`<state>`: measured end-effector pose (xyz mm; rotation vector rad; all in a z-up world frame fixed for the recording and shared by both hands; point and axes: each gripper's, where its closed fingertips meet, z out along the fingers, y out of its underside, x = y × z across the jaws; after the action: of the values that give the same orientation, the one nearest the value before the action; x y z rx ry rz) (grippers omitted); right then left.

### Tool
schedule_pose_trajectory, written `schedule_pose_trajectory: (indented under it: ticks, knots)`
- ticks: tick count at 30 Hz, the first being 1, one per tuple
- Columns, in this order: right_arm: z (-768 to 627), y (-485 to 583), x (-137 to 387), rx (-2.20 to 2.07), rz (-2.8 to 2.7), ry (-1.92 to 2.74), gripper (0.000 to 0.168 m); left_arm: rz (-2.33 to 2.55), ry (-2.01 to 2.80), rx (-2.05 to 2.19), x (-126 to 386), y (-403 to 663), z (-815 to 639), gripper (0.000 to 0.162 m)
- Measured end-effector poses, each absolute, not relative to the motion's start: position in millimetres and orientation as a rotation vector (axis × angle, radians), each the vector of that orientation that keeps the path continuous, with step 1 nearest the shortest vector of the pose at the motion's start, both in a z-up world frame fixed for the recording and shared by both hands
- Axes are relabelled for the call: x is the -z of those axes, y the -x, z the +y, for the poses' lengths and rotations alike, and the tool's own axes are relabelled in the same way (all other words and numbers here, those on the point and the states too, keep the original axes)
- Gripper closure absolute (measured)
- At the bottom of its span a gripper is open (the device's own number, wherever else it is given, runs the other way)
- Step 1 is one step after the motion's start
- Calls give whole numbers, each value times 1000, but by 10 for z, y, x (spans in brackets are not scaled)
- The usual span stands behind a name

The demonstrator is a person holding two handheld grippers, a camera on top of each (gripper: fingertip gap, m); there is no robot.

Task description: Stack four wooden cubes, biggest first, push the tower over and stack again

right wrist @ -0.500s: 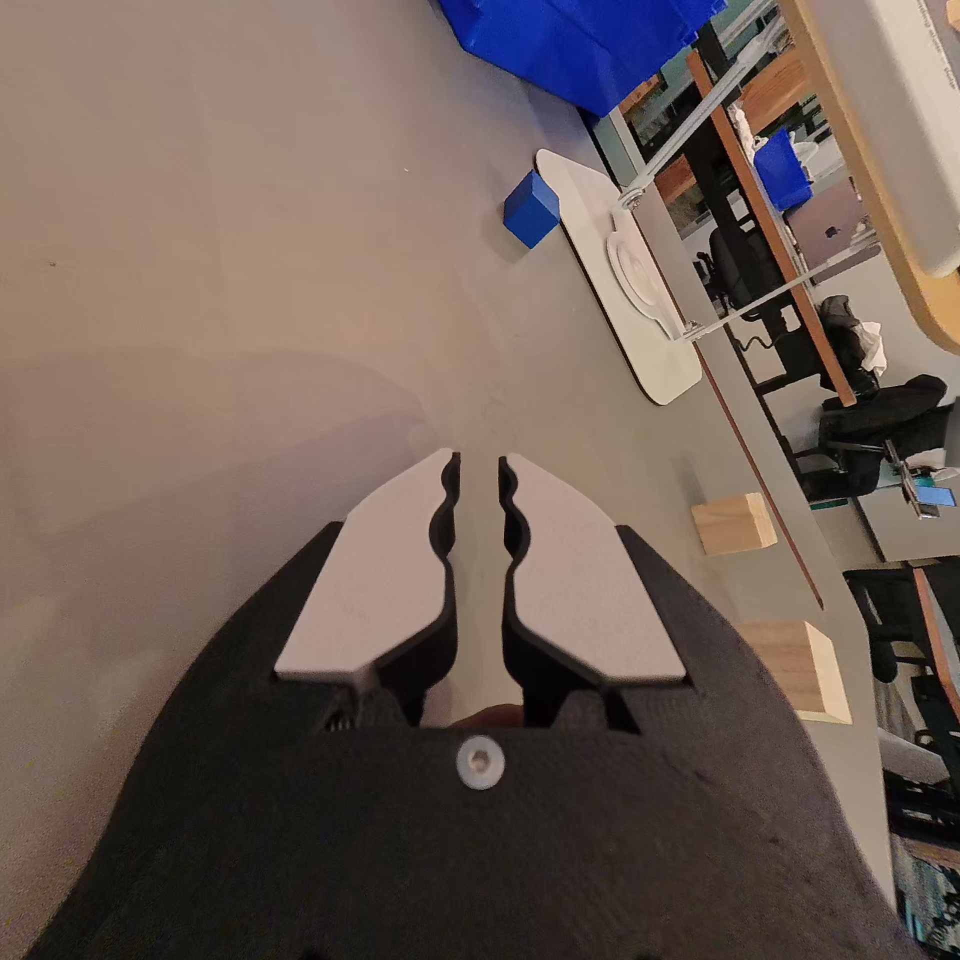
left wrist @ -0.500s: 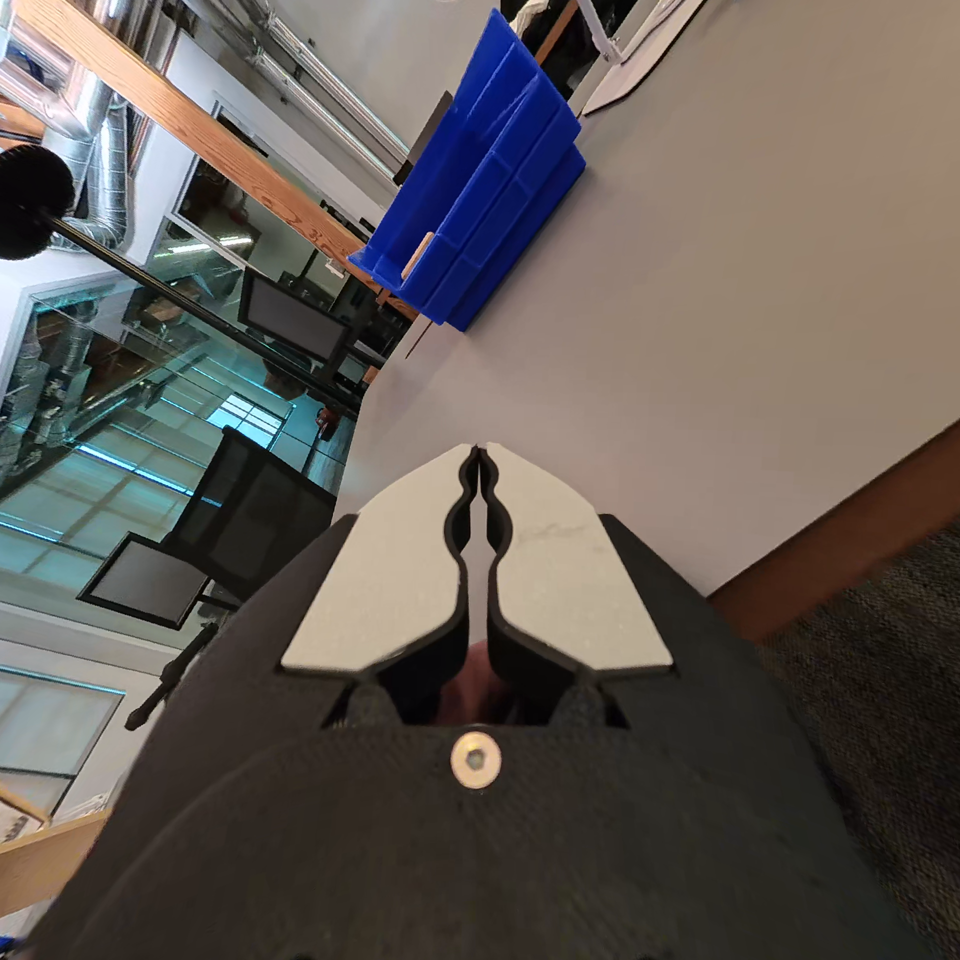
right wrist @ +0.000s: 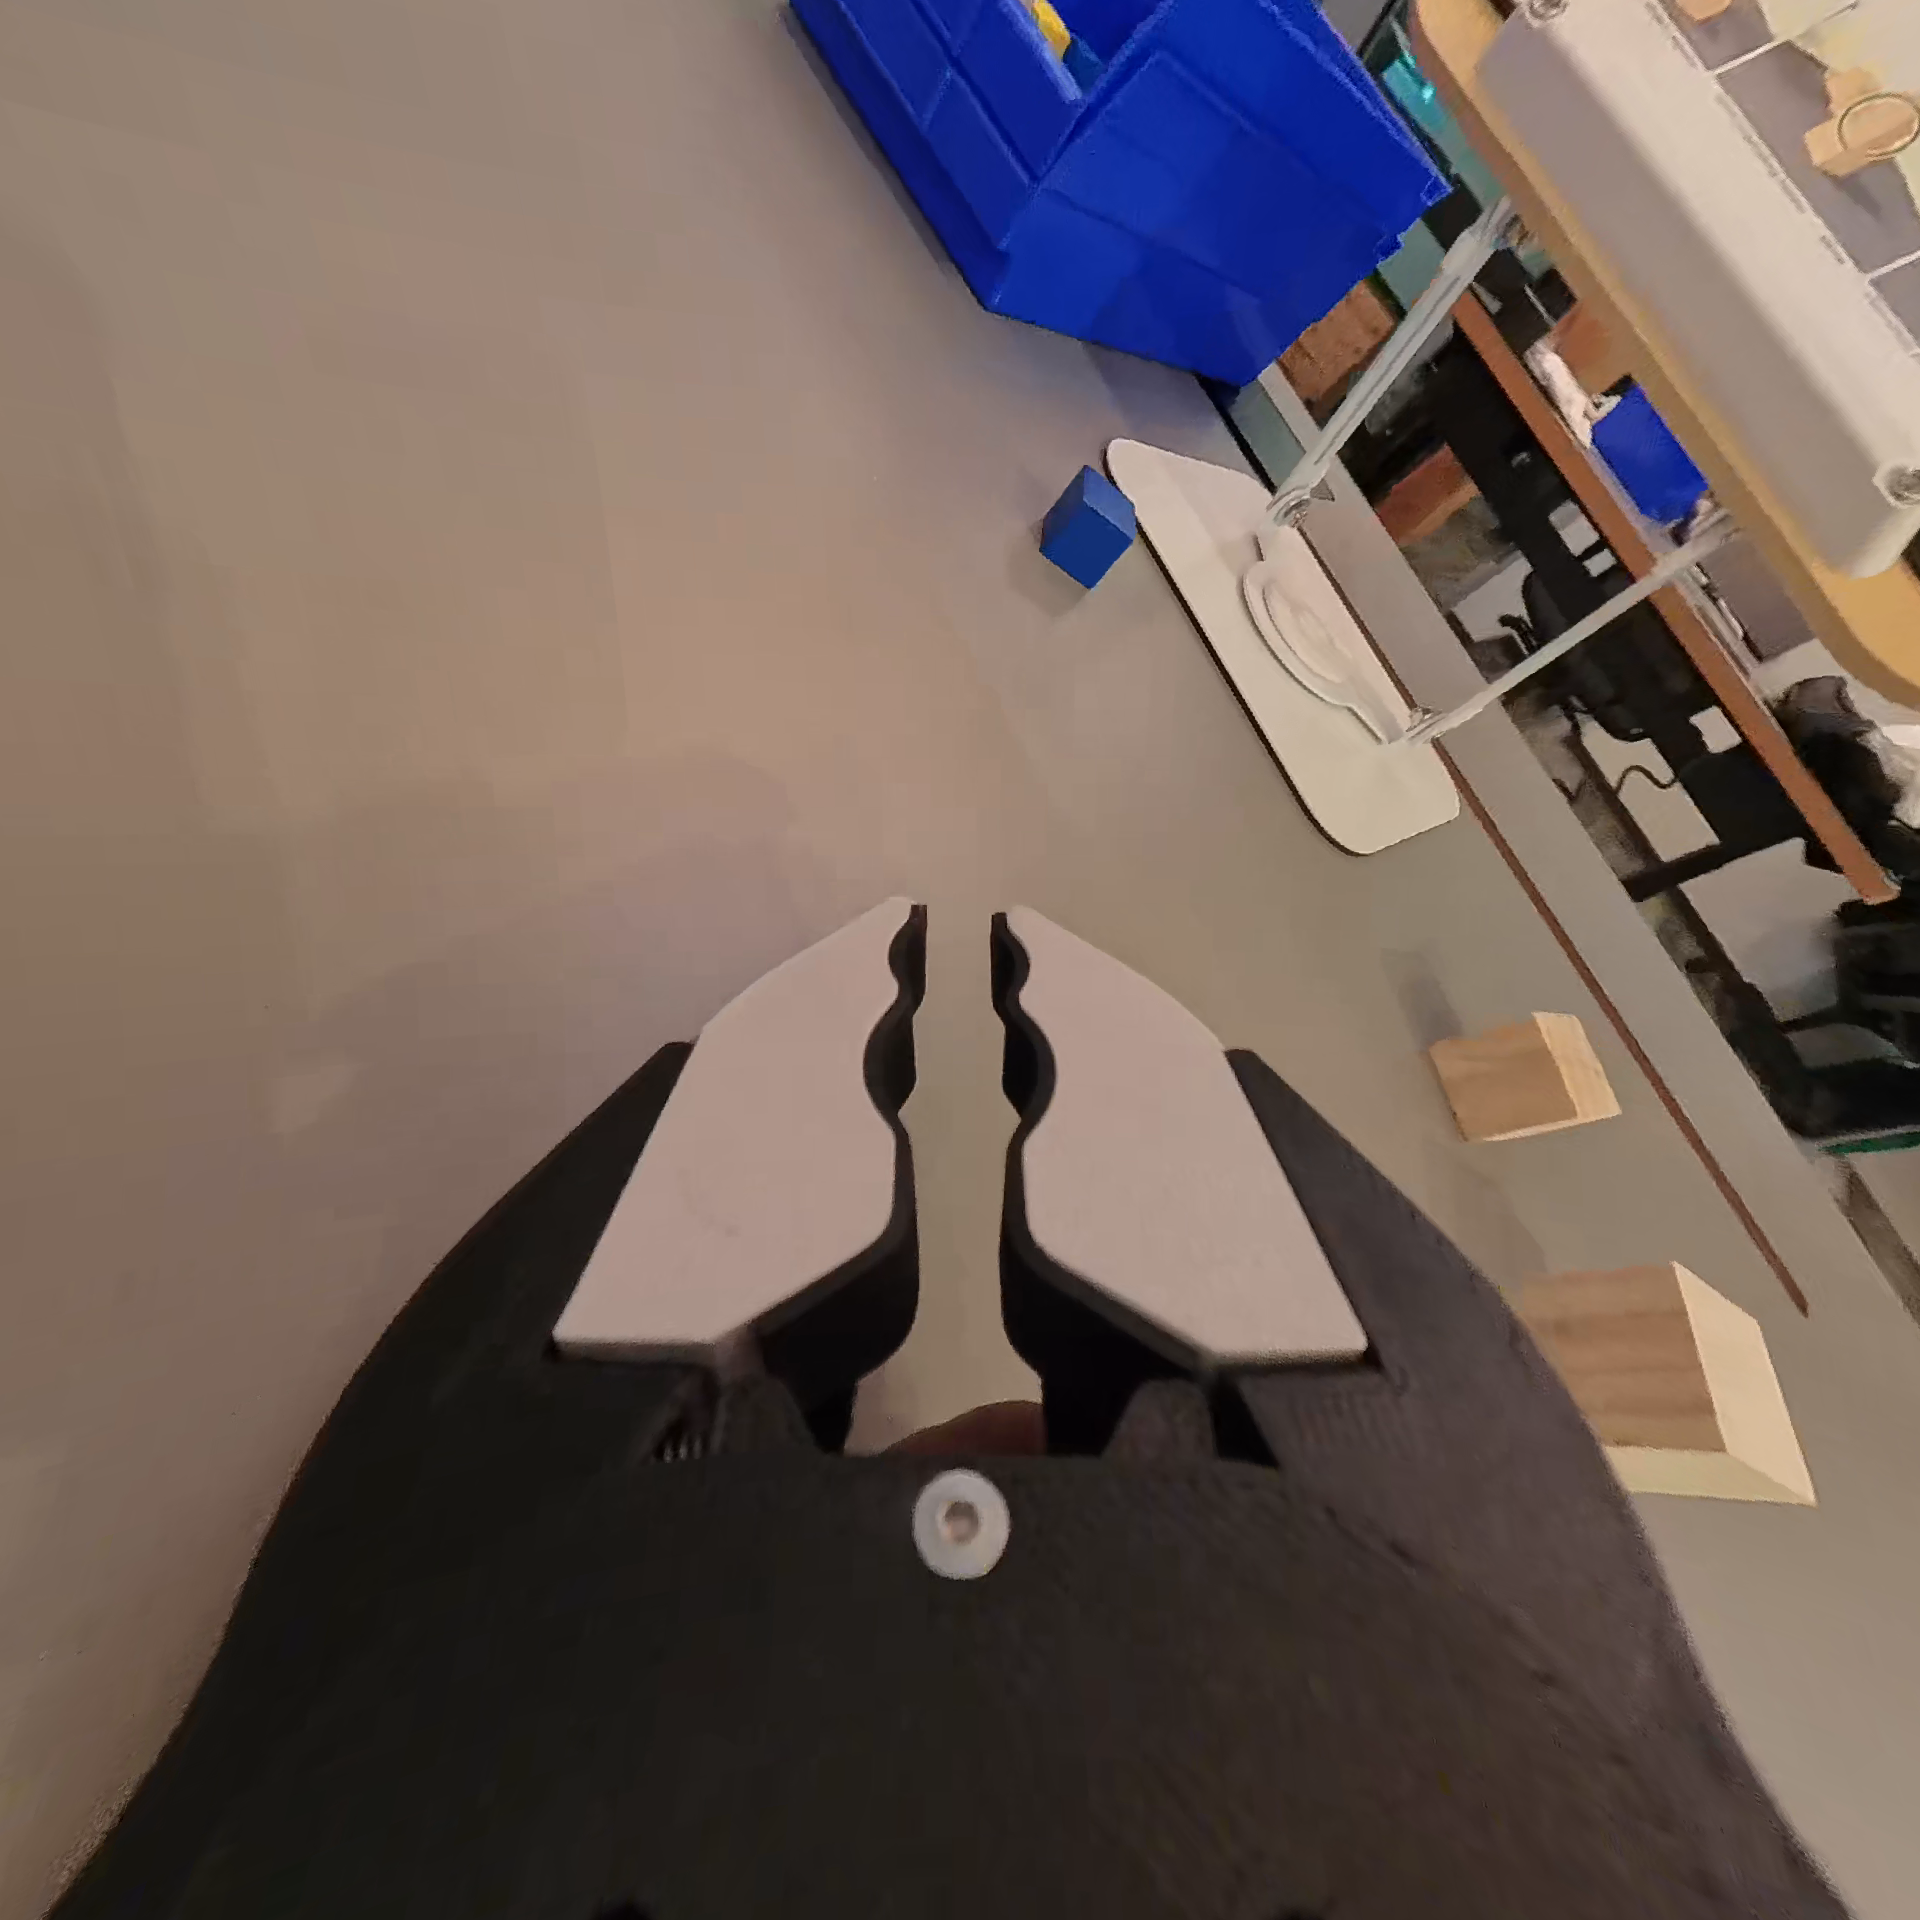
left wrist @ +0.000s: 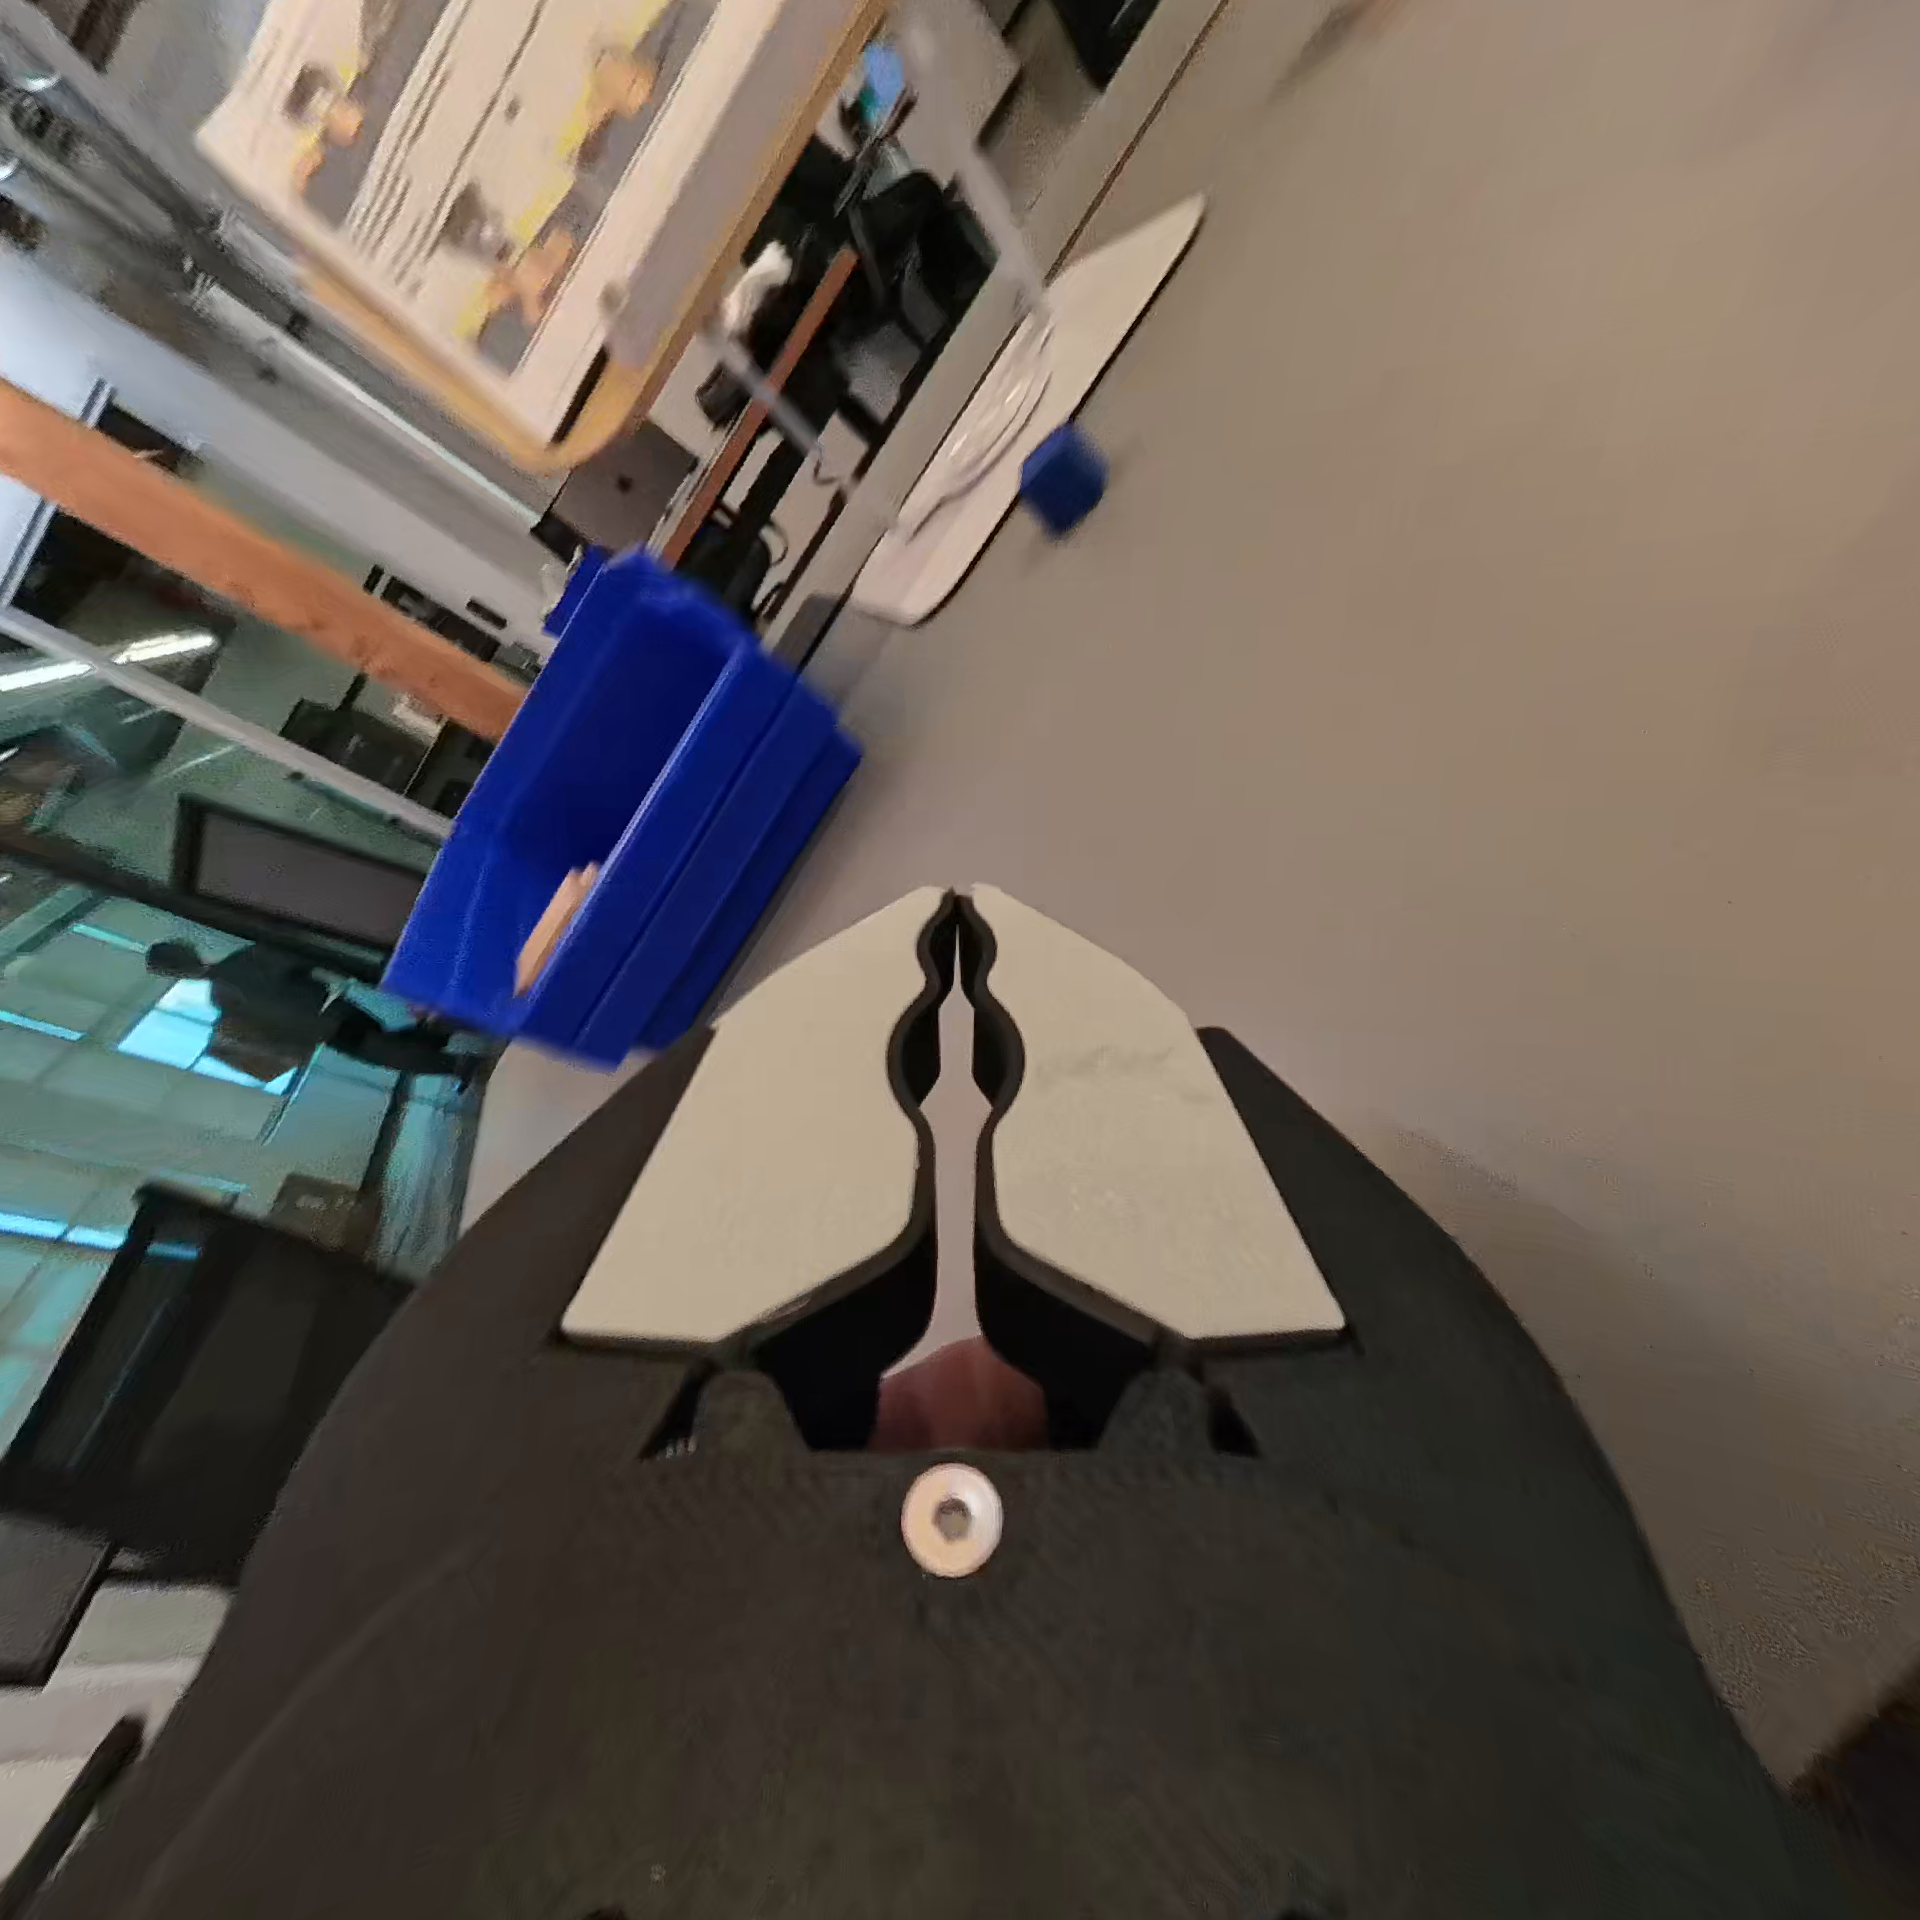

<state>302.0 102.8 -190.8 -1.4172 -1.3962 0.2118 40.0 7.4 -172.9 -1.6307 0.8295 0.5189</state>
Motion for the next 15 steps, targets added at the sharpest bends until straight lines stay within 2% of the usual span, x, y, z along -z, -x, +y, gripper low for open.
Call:
schedule_pose_trajectory:
  ticks: [11, 15]
  knots:
    - [1478, -4644, 1641, -267, -1037, 1485, 157, 1002, 1611, -445, 1879, -2779, 1098, 162]
    - [1634, -5057, 1486, -376, -859, 1509, 157, 972, 1810, -297, 2046, -3317, 1264, 162]
